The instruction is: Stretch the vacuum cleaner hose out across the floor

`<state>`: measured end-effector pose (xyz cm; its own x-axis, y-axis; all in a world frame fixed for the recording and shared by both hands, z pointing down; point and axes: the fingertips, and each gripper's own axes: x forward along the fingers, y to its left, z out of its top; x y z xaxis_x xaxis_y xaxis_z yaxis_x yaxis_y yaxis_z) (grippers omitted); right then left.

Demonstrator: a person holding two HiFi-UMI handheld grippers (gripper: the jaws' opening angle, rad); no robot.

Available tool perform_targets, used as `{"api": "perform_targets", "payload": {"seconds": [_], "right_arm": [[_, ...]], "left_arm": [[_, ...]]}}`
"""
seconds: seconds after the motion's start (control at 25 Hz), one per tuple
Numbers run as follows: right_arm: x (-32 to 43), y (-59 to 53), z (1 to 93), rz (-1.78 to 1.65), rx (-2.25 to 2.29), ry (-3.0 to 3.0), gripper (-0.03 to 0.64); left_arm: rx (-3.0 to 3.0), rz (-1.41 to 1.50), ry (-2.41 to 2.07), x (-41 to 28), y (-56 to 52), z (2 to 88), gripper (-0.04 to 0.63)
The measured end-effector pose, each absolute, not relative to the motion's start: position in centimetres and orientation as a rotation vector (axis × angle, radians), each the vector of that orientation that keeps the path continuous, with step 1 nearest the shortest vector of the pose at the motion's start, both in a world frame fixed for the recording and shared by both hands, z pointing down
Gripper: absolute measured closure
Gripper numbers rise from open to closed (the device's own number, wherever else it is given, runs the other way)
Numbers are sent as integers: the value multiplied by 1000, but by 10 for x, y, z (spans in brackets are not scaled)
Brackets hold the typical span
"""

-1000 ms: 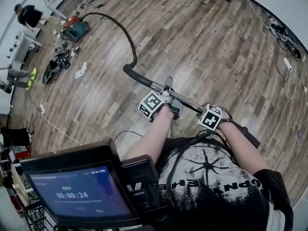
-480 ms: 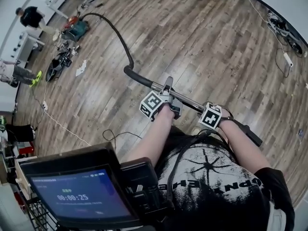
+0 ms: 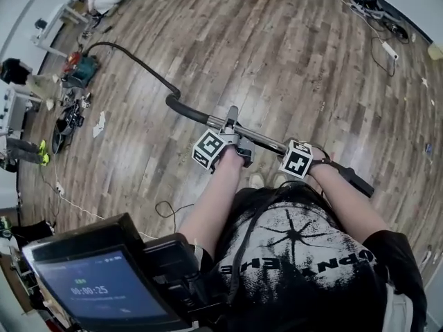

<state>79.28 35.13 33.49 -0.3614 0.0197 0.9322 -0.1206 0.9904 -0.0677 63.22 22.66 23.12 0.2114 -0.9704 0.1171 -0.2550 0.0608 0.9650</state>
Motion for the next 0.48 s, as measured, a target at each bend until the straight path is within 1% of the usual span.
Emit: {"api": "perform_targets", "payload": {"seconds": [0.24, 0.48], "right_arm": [[800, 349, 346, 150, 158, -1890, 534], [813, 336, 342, 45, 264, -1828, 527]], "left_arm": [[1418, -837, -1171, 643, 217, 250, 558], [1370, -844, -1143, 651, 213, 264, 558]]}}
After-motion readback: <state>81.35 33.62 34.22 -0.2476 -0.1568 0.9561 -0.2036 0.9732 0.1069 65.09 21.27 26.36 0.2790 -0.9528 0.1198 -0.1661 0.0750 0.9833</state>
